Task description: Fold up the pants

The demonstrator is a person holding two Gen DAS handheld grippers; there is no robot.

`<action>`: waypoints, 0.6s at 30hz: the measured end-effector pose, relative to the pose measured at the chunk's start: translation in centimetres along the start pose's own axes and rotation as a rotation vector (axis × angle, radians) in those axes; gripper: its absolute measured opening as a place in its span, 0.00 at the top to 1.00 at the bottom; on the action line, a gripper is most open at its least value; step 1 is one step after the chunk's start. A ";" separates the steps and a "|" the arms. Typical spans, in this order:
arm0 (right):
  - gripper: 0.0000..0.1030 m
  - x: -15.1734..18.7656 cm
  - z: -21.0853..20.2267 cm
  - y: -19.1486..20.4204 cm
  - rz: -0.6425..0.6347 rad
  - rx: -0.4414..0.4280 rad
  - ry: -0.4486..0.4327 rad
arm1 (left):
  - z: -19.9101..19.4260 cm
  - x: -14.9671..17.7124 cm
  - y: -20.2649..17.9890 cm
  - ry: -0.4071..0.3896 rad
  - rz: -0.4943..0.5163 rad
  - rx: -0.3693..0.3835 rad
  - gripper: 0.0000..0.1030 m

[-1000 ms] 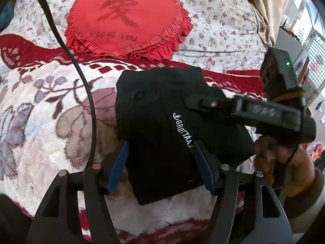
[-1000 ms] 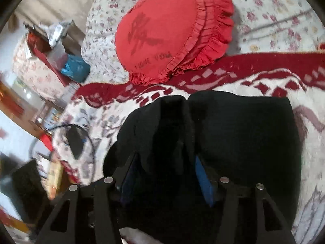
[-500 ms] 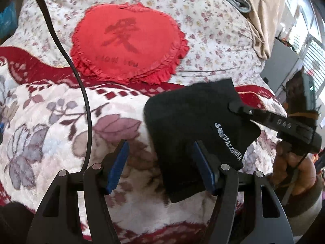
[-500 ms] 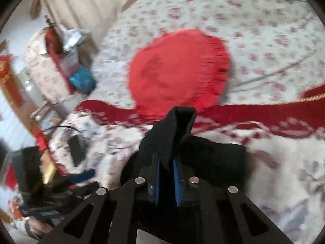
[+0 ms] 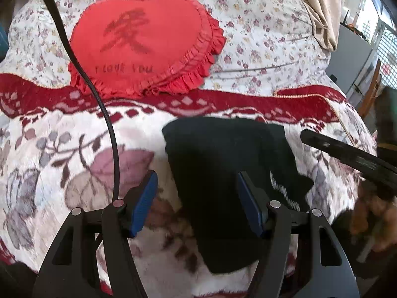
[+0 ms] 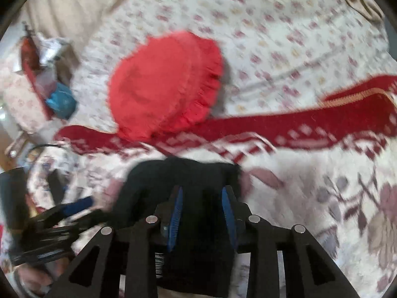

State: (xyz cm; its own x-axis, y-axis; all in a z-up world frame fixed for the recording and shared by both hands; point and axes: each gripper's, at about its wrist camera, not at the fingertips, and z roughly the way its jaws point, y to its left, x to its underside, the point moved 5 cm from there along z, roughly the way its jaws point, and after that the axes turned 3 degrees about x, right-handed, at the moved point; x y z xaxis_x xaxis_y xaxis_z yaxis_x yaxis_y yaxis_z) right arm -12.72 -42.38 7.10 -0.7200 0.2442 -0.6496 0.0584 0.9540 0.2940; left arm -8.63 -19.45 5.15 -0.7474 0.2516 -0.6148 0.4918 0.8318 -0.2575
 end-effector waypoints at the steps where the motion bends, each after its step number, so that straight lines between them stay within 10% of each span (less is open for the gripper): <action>1: 0.70 -0.4 -0.1 0.7 -0.016 -0.019 -0.006 | 0.3 -0.5 -0.1 0.000 0.000 -0.009 0.37; 18: 0.70 0.0 9.7 0.8 -0.043 0.008 0.148 | 7.4 -2.2 -0.6 0.088 -0.005 -0.056 0.31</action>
State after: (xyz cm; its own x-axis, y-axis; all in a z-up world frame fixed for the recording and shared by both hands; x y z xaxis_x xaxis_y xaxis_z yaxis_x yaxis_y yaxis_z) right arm -6.01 -39.98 0.55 -0.8160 0.1755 -0.5508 0.0307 0.9646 0.2618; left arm -4.00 -24.11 1.13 -0.7870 0.2880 -0.5456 0.4644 0.8587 -0.2168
